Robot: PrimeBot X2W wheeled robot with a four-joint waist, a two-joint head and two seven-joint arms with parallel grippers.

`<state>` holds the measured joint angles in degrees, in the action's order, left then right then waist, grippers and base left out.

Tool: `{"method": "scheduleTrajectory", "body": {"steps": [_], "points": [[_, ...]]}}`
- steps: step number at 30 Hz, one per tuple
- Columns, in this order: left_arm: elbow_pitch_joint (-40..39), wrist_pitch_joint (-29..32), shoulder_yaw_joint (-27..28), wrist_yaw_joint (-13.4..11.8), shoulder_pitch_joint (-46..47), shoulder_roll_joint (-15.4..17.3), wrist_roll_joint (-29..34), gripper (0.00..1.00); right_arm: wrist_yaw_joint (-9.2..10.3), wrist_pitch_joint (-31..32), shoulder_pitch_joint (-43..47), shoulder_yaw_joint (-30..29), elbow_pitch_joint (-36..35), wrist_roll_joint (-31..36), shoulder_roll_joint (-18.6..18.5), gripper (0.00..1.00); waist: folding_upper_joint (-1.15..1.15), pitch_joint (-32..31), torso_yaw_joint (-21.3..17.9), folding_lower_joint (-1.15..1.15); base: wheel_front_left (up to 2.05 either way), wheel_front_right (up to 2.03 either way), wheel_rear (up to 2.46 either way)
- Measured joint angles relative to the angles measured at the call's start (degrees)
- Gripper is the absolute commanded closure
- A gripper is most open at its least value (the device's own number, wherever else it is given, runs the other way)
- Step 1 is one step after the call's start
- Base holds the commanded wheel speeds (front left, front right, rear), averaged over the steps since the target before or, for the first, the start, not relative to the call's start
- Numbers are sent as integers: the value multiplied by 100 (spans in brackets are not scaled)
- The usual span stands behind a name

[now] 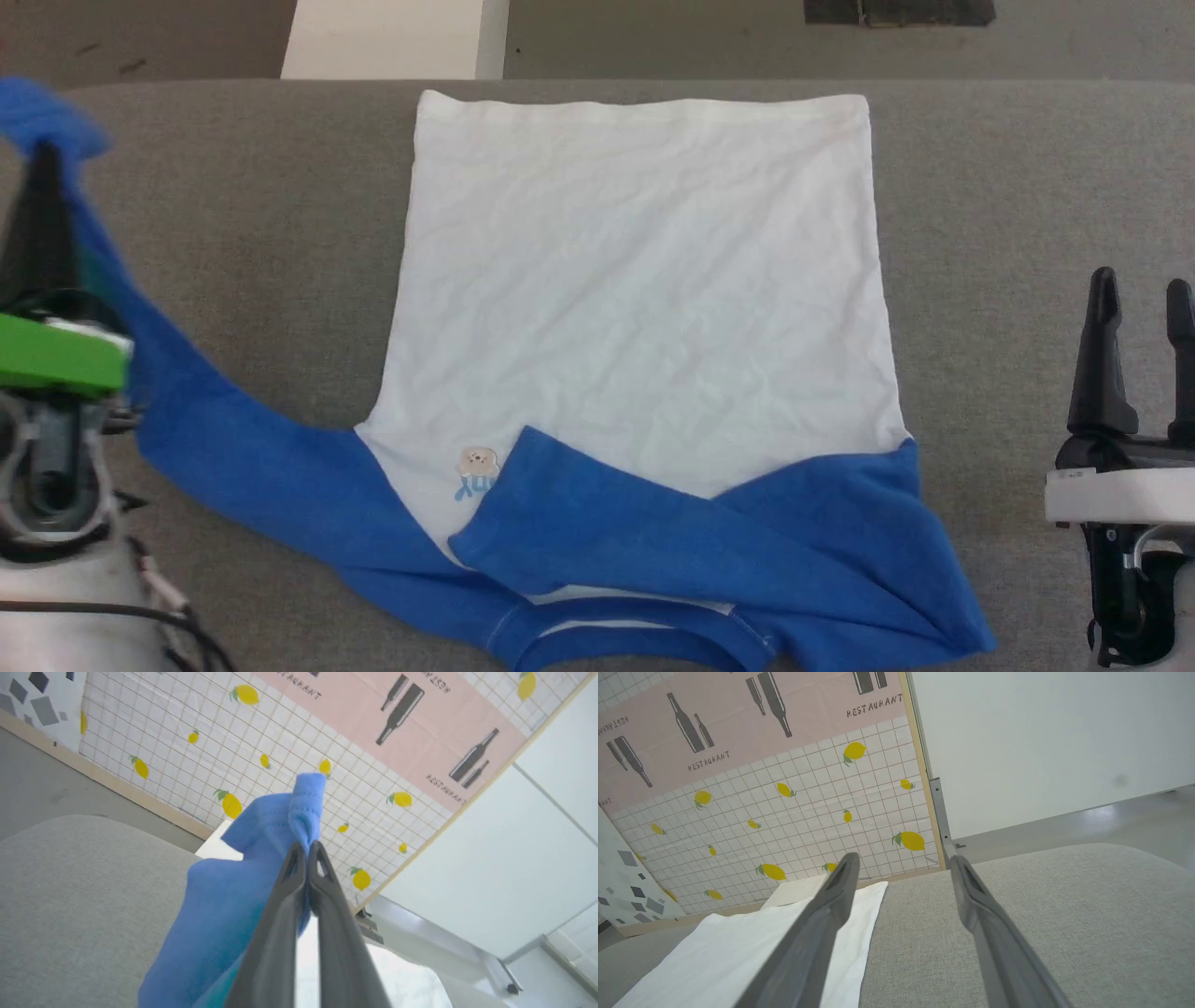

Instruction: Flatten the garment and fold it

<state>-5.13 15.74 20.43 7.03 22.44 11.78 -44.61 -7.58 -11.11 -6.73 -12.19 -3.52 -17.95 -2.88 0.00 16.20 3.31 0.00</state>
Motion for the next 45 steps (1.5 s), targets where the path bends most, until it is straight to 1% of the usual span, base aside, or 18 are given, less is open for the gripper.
{"method": "scheduleTrajectory", "body": {"steps": [3,5,7,13,17,21,22,23,24,28,31,34,36,38,39,41,43,45], "points": [[-592,188,-808,0,-115,-472,124,100,0,1,27,40,36,-12,1,0,0,-180,28,0,0,0,0],[-856,289,-1458,-30,-155,-659,391,100,0,2,73,59,42,-18,1,0,0,-283,32,0,0,0,0],[-861,358,-2040,-62,-174,-765,517,100,0,1,109,65,40,-29,1,0,0,-349,22,0,0,0,0],[-86,595,-4151,-44,-124,-848,1029,100,1,-2,125,80,51,-79,-1,0,0,-347,-126,0,0,0,0],[517,836,-5241,1,-103,-847,1201,100,0,-59,126,125,118,-133,2,0,0,-306,-270,0,0,0,0],[979,1341,-6345,7,-105,-616,1260,100,0,-129,132,115,194,-141,1,0,0,-261,-418,0,0,0,0],[1113,1550,-6523,12,-131,-526,1187,76,0,-137,137,115,210,-152,0,0,0,-251,-450,0,0,0,0],[1214,1738,-6646,22,-145,-441,1084,11,0,-154,146,108,221,-172,-1,0,0,-241,-479,0,0,0,0],[1270,1894,-6678,23,-155,-376,993,0,0,-163,151,103,226,-180,0,0,0,-234,-498,0,0,0,0],[1060,1950,-6352,7,-182,-321,516,0,0,-203,169,60,250,-180,0,0,0,-240,-505,0,0,0,0],[652,1600,-5633,-207,-180,-445,-20,0,0,-203,203,43,258,-178,0,0,0,-297,-464,0,0,0,0],[197,688,-4659,-415,-127,-467,-200,0,0,-201,206,65,258,-177,-1,0,0,-370,-422,0,0,0,0],[32,-414,-3962,-555,-14,-260,272,0,0,-182,207,102,258,-169,0,0,0,-426,-402,0,0,0,0],[70,-1311,-3414,-669,-31,-30,613,0,0,-145,207,121,258,-169,0,0,0,-470,-387,0,0,0,0],[159,-1712,-3240,-717,-80,119,871,0,0,-114,207,137,258,-169,0,0,0,-483,-375,0,0,0,0],[439,-2195,-3086,-755,-226,349,1202,0,0,-13,206,179,261,-151,-2,0,0,-502,-354,0,0,0,0],[701,-2629,-2940,-878,-450,444,1444,0,0,211,197,186,327,-121,8,0,0,-503,-352,0,0,0,0],[848,-2824,-2792,-988,-600,466,1526,0,1,454,144,158,402,-162,4,0,0,-471,-355,0,0,0,0]]}}
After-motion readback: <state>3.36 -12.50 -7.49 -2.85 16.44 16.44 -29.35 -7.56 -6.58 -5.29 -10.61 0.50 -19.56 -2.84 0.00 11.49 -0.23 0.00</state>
